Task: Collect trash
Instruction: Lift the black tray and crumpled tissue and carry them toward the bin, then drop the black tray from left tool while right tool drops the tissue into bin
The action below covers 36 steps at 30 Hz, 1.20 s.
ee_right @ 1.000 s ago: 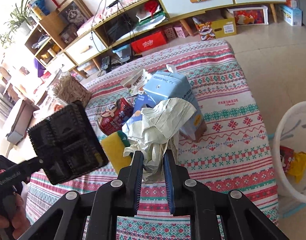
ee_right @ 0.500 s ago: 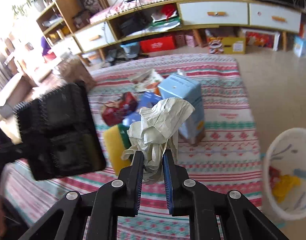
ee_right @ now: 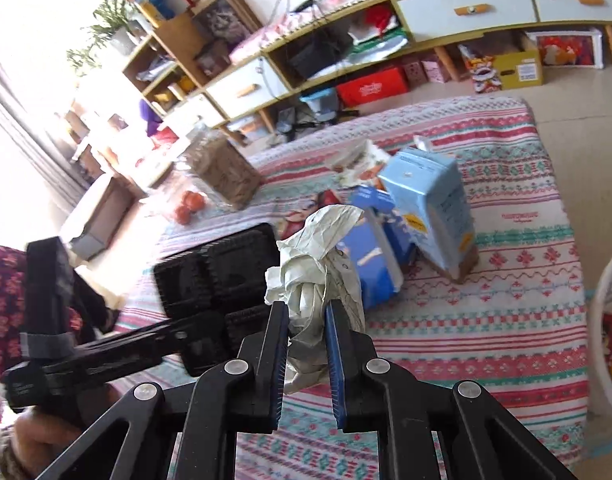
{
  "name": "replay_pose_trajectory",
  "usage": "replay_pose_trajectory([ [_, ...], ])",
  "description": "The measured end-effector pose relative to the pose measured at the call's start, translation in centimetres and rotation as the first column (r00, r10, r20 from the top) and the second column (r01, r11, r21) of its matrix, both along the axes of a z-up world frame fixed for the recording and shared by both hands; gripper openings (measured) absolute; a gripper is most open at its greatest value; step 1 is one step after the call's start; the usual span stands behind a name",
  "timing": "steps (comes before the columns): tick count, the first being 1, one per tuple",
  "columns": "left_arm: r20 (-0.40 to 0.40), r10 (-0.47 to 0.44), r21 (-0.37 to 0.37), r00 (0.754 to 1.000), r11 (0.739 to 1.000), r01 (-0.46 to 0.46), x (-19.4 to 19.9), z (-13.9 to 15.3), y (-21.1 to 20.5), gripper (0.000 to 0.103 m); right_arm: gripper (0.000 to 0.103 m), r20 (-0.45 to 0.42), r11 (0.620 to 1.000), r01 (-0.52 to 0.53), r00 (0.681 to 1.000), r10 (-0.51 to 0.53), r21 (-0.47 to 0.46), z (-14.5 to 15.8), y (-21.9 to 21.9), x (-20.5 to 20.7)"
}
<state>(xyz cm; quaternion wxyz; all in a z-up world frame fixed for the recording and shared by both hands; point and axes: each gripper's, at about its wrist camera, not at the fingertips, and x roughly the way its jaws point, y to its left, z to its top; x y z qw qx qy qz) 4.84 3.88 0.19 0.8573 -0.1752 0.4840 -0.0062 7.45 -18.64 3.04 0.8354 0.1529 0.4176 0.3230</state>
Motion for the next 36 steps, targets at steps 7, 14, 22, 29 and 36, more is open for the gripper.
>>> replay_pose_trajectory([
  [7,0.093,-0.027,0.040,0.995,0.999,0.023,-1.0,3.2,-0.7,0.061,0.016,0.034,0.993,0.094,0.995,-0.092,-0.072,1.0,-1.7,0.0],
  [14,0.044,-0.098,0.019,0.994,0.995,0.098,-0.7,2.1,-4.3,0.061,0.016,0.054,0.988,0.112,0.993,-0.106,-0.108,1.2,-3.2,-0.8],
  [22,0.058,-0.250,0.041,0.967,0.968,0.248,-0.8,2.9,-11.7,0.061,0.016,0.067,0.967,0.244,0.969,-0.239,-0.068,2.7,-10.2,-1.4],
  [29,0.064,-0.349,0.056,0.935,0.937,0.345,1.2,2.7,-19.5,0.061,0.016,0.069,0.899,0.432,0.901,-0.428,-0.066,3.2,-17.8,-1.6],
  [36,-0.007,-0.397,0.063,0.918,0.916,0.396,5.6,-0.2,-27.6,0.061,0.016,0.019,0.793,0.572,0.813,-0.582,-0.207,1.1,-22.4,-0.6],
])
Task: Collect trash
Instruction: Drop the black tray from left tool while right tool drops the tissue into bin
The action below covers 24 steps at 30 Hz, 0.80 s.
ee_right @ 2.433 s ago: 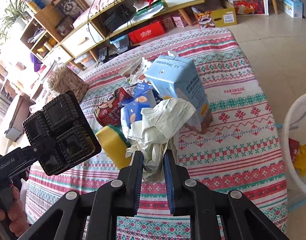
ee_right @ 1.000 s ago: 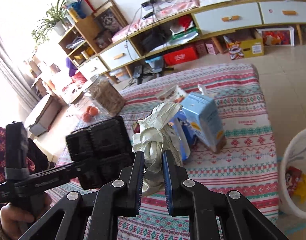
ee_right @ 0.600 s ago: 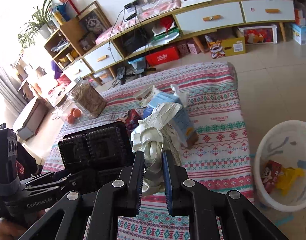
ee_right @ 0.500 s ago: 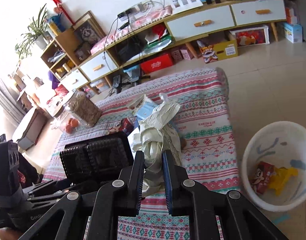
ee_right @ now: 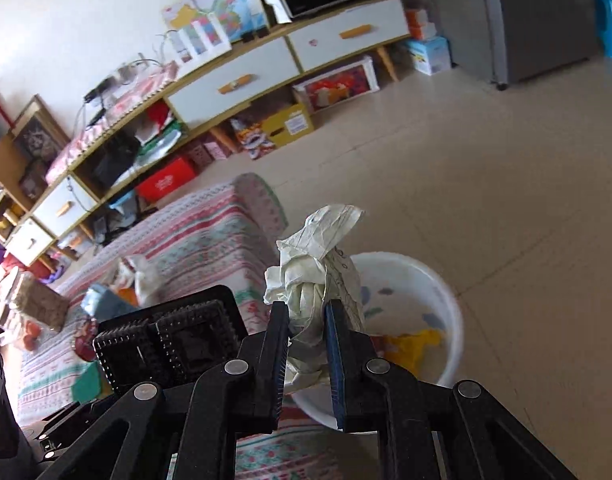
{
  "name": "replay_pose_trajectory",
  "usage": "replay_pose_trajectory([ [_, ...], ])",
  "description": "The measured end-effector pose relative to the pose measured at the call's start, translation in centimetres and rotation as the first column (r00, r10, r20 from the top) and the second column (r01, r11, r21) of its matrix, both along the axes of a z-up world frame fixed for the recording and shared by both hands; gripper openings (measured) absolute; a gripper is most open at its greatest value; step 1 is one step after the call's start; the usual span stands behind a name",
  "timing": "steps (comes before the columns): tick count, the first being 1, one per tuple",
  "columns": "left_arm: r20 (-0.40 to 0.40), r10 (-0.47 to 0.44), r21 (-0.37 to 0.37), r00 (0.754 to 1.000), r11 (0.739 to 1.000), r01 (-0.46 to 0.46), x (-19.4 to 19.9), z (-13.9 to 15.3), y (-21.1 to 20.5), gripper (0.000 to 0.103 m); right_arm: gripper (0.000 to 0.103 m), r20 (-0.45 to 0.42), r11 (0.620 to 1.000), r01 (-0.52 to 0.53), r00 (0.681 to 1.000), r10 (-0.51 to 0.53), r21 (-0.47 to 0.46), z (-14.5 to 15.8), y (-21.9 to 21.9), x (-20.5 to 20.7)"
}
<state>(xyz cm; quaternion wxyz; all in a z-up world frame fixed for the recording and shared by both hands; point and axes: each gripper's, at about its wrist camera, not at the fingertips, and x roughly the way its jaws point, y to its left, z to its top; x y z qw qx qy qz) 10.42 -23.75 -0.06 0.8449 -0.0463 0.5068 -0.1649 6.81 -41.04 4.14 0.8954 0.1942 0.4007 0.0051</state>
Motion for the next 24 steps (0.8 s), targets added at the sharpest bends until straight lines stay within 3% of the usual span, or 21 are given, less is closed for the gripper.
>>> replay_pose_trajectory([
  [9,-0.056,-0.022,0.096,0.998,0.995,0.028,3.9,-4.2,-6.2,0.062,0.017,-0.107,0.998,0.063,0.992,-0.061,0.019,-2.4,-2.9,1.2],
  [18,-0.137,-0.044,0.069,0.990,0.996,0.054,6.3,-7.0,-8.1,0.063,0.017,-0.181,0.994,0.097,0.980,-0.088,0.040,-4.0,-4.1,2.5],
  [24,-0.140,-0.057,0.059,0.988,0.996,0.065,7.2,-7.2,-8.2,0.070,0.017,-0.221,0.992,0.121,0.969,-0.112,0.025,-4.6,-4.4,3.5],
])
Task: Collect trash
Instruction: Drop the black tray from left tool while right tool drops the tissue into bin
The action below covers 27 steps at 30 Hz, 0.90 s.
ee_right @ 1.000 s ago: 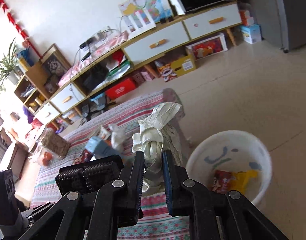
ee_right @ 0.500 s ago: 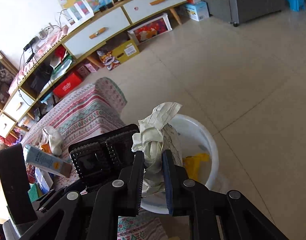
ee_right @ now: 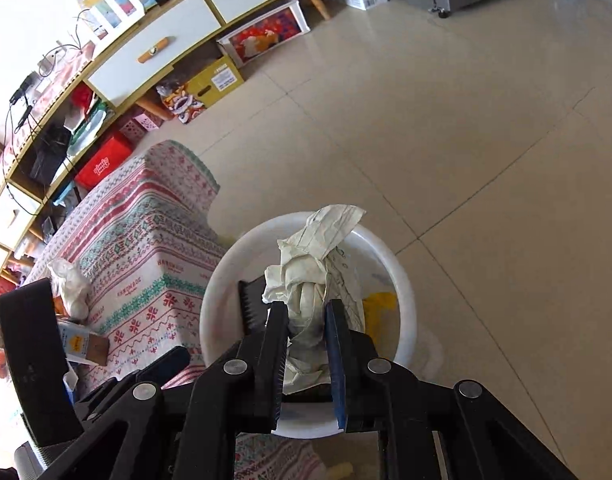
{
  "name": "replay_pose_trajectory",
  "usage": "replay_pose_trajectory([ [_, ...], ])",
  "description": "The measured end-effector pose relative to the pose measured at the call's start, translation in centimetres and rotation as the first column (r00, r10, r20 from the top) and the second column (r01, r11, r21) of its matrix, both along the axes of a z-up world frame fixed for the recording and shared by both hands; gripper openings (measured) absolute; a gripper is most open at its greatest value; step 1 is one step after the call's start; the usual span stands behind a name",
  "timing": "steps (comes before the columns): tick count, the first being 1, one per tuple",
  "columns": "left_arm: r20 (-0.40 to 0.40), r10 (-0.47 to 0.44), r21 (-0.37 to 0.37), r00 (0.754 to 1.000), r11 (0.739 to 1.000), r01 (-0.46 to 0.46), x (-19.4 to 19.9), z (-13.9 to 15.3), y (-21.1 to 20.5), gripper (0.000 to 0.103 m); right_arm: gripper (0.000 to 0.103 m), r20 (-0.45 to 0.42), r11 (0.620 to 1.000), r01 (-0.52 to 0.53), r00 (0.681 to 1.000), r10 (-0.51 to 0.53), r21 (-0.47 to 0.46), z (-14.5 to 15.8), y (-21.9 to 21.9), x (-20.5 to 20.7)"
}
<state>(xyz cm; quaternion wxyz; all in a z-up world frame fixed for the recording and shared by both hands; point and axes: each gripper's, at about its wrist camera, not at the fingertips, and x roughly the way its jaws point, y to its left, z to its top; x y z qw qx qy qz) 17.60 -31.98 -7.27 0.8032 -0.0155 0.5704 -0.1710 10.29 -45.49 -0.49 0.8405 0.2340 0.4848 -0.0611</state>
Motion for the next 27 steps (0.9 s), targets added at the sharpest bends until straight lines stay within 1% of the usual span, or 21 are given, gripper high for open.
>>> replay_pose_trajectory([
  [2,0.002,0.002,-0.008,1.000,1.000,-0.001,0.1,0.2,0.4,0.070,0.017,-0.016,1.000,0.005,1.000,-0.005,0.000,-0.4,-0.2,0.2],
  [5,-0.016,0.017,-0.039,1.000,0.999,-0.017,-0.4,0.5,1.5,0.070,0.018,-0.028,1.000,0.001,1.000,-0.001,-0.013,-0.5,0.0,0.2],
  [8,-0.011,0.029,-0.057,1.000,0.998,-0.030,-1.0,1.1,2.8,0.070,0.022,-0.043,0.999,-0.008,0.999,0.007,-0.033,-0.5,0.3,0.3],
  [10,-0.010,0.039,-0.074,0.999,0.996,-0.040,-1.4,1.4,3.8,0.070,0.022,-0.029,0.999,-0.022,0.999,0.021,-0.035,-0.3,0.6,0.4],
  [12,-0.010,0.053,-0.091,0.999,0.994,-0.054,-1.7,1.7,4.9,0.070,0.023,-0.025,0.997,-0.048,0.999,0.047,-0.056,-0.1,1.3,0.7],
  [13,-0.009,0.058,-0.094,0.998,0.994,-0.059,-1.9,1.8,5.4,0.070,0.025,-0.034,0.995,-0.073,0.997,0.071,-0.066,-0.2,1.9,1.0],
  [15,-0.002,0.071,-0.092,0.997,0.993,-0.071,-2.3,2.1,6.5,0.070,0.039,-0.042,0.993,-0.097,0.995,0.094,-0.066,-0.3,2.5,1.3],
  [17,0.006,0.083,-0.088,0.997,0.993,-0.082,-2.8,2.4,7.7,0.070,0.047,-0.010,0.996,-0.074,0.997,0.074,-0.058,0.3,2.3,1.1],
  [18,0.009,0.085,-0.087,0.996,0.993,-0.084,-3.1,2.5,8.2,0.070,0.049,0.005,0.997,-0.057,0.998,0.057,-0.058,0.6,2.0,1.0],
  [21,0.016,0.091,-0.077,0.996,0.993,-0.089,-4.1,2.8,9.7,0.070,0.050,0.004,0.998,-0.035,0.999,0.036,-0.055,0.6,1.8,0.9],
  [24,0.035,0.086,-0.066,0.996,0.994,-0.083,-5.0,3.3,11.1,0.070,0.050,0.001,0.998,-0.050,0.999,0.050,-0.042,0.6,2.3,1.0],
  [27,0.047,0.084,-0.058,0.995,0.995,-0.081,-6.0,4.0,12.7,0.070,0.050,0.016,0.997,-0.060,0.998,0.061,-0.050,0.9,2.9,1.0],
])
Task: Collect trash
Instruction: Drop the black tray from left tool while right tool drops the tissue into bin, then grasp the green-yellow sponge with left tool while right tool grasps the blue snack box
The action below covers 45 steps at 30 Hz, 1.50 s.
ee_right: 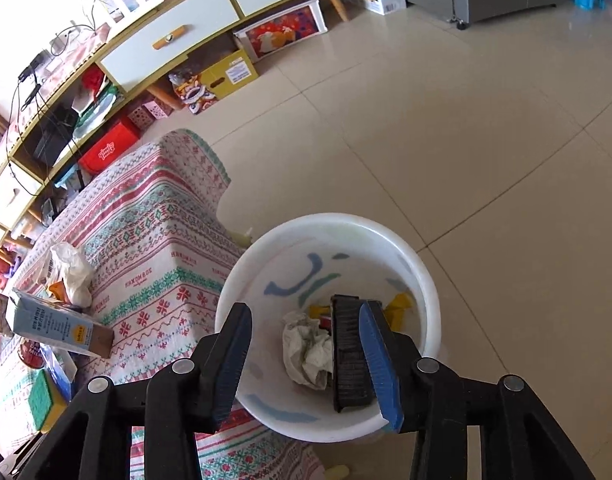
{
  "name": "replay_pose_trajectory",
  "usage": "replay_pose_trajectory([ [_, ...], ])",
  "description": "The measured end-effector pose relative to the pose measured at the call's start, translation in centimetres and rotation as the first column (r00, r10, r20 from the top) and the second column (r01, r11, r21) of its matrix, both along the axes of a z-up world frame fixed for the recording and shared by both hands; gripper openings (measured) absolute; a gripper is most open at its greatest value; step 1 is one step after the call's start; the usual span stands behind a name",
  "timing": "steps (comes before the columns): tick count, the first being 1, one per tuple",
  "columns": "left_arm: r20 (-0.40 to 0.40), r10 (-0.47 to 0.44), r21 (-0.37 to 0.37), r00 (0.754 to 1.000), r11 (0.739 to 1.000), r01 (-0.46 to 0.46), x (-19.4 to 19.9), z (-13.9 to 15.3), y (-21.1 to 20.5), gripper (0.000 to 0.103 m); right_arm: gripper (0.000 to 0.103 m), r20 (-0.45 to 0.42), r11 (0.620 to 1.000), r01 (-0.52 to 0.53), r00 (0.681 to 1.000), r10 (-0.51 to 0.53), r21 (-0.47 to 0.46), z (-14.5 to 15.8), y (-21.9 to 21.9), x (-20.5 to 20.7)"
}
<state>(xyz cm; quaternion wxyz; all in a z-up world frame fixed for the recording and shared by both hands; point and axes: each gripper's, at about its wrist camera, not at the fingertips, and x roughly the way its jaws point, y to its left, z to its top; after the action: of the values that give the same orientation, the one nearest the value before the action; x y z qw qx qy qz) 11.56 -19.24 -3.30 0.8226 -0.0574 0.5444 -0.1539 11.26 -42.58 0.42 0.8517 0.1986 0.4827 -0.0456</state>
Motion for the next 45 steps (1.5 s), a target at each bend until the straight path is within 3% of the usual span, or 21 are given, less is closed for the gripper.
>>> replay_pose_trajectory([
  [2,0.003,-0.005,0.006,1.000,1.000,0.005,-0.8,0.3,1.2,0.070,0.051,0.008,1.000,-0.003,1.000,0.003,0.001,0.2,0.3,0.0],
  [5,-0.029,0.016,0.022,0.999,1.000,-0.015,-1.8,0.2,3.6,0.070,0.062,-0.014,1.000,-0.012,1.000,0.011,-0.021,0.0,1.2,0.2],
  [10,-0.096,0.128,0.012,0.987,0.992,-0.128,-2.4,-0.2,9.9,0.070,0.065,-0.023,0.996,-0.070,0.997,0.069,-0.047,0.0,3.3,0.6],
  [12,-0.098,0.197,0.004,0.975,0.980,-0.198,-2.5,0.2,13.1,0.070,0.071,-0.020,0.993,-0.096,0.995,0.095,-0.071,0.1,4.3,0.5],
  [16,-0.093,0.328,0.028,0.940,0.945,-0.326,-2.2,0.7,19.5,0.070,0.073,-0.010,0.982,-0.181,0.983,0.181,-0.054,0.1,7.3,0.7],
  [21,-0.143,0.450,-0.035,0.882,0.888,-0.458,-1.9,-0.8,25.8,0.070,0.075,0.009,0.950,-0.310,0.951,0.310,-0.025,0.0,12.1,0.9],
  [25,-0.198,0.457,-0.085,0.867,0.873,-0.480,-1.3,-2.6,27.2,0.070,0.076,0.015,0.924,-0.382,0.924,0.382,-0.007,-0.5,15.3,1.2],
  [27,-0.213,0.443,-0.121,0.871,0.872,-0.474,-0.9,-3.3,26.9,0.070,0.076,0.013,0.918,-0.398,0.917,0.398,0.001,-0.9,16.5,1.3],
  [33,-0.210,0.428,-0.207,0.879,0.859,-0.467,0.5,-4.3,25.9,0.070,0.076,0.000,0.891,-0.444,0.895,0.446,0.095,-3.0,20.3,1.7],
  [35,-0.192,0.433,-0.191,0.881,0.864,-0.467,0.9,-4.7,25.8,0.069,0.076,0.000,0.879,-0.452,0.889,0.457,0.150,-3.9,21.5,1.8],
  [36,-0.192,0.441,-0.179,0.877,0.863,-0.473,1.1,-5.1,25.8,0.066,0.076,-0.002,0.876,-0.452,0.889,0.459,0.171,-4.4,22.2,1.9],
  [37,-0.197,0.445,-0.188,0.874,0.857,-0.479,1.1,-5.5,25.9,0.054,0.076,-0.004,0.872,-0.452,0.887,0.461,0.185,-4.8,22.8,2.1],
  [39,-0.200,0.450,-0.211,0.870,0.848,-0.487,1.1,-5.8,26.2,0.050,0.075,-0.008,0.871,-0.451,0.887,0.461,0.196,-5.7,24.0,2.5],
  [45,-0.121,0.430,-0.181,0.895,0.877,-0.445,0.4,-4.3,25.9,0.027,0.061,-0.007,0.880,-0.418,0.903,0.430,0.225,-7.9,26.2,4.1],
])
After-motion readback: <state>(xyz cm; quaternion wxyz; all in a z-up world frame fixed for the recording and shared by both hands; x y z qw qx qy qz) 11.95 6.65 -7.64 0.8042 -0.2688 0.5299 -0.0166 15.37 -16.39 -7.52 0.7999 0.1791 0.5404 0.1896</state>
